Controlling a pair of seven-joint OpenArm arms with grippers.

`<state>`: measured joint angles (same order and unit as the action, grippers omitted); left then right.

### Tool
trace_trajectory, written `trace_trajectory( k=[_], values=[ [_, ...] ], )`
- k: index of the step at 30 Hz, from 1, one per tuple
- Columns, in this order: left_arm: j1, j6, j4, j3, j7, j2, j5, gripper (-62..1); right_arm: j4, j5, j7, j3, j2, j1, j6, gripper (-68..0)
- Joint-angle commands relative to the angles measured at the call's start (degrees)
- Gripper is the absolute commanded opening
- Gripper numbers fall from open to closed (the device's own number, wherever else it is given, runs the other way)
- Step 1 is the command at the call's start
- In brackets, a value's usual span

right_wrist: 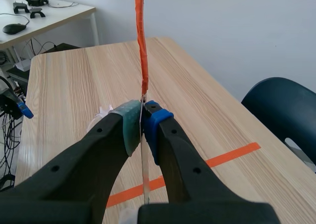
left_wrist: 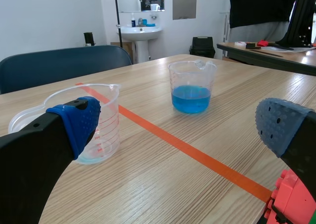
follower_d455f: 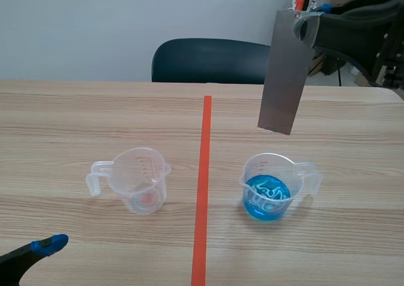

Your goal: Do the redox reaction experiment. raise the plate out of the solution

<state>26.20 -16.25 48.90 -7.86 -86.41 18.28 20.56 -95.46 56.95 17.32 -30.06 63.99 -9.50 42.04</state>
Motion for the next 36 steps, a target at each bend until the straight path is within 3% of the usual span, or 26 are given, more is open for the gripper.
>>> trace_trajectory(
  k=[1, 11, 16, 22, 23, 27, 30, 33, 36],
  values=[
    [0.6, 0.1, 1.0, 0.2, -1.1, 0.2, -0.4, 1.4, -1.5, 1.9, -0.5, 0.9, 0.6, -1.1, 0.7, -66.9],
    [0.7, 0.1, 1.0, 0.2, -1.3, 0.8, -1.4, 1.4, -4.0, 8.3, -7.8, 0.9, 0.6, -1.1, 0.7, -66.9],
    [2.0, 0.1, 1.6, 0.2, -2.6, 4.4, -7.0, 1.4, -4.0, 8.3, -8.7, 1.8, 0.6, -1.1, 0.7, -66.9],
    [7.7, 0.1, 5.8, 0.2, -2.6, 13.0, -16.4, 1.4, -4.1, 11.9, -12.4, 4.4, 0.6, -1.1, 0.7, -66.9],
    [9.0, 0.1, 6.6, 0.2, -2.6, 14.9, -17.8, -2.3, -4.1, 12.2, -12.8, 4.7, 0.6, -1.1, 0.7, -66.9],
    [13.5, 0.1, 9.9, 0.2, -2.6, 22.4, -23.6, -27.5, -4.1, 12.7, -13.4, 6.1, 0.6, -1.1, 0.7, -66.9],
    [16.3, 0.3, 11.9, 0.4, -2.6, 28.1, -26.6, -36.2, -4.1, 12.8, -14.8, 6.9, 0.6, -1.1, 0.7, -66.9],
    [18.9, 0.3, 14.0, 1.6, -2.6, 32.9, -28.8, -40.8, -4.1, 12.8, -16.1, 6.9, 0.6, -1.1, 0.7, -66.9],
    [20.4, 0.3, 16.1, 4.1, -2.6, 36.6, -30.3, -51.3, -4.1, 12.8, -16.6, 6.9, 0.6, -1.1, 0.7, -66.9]
  ],
)
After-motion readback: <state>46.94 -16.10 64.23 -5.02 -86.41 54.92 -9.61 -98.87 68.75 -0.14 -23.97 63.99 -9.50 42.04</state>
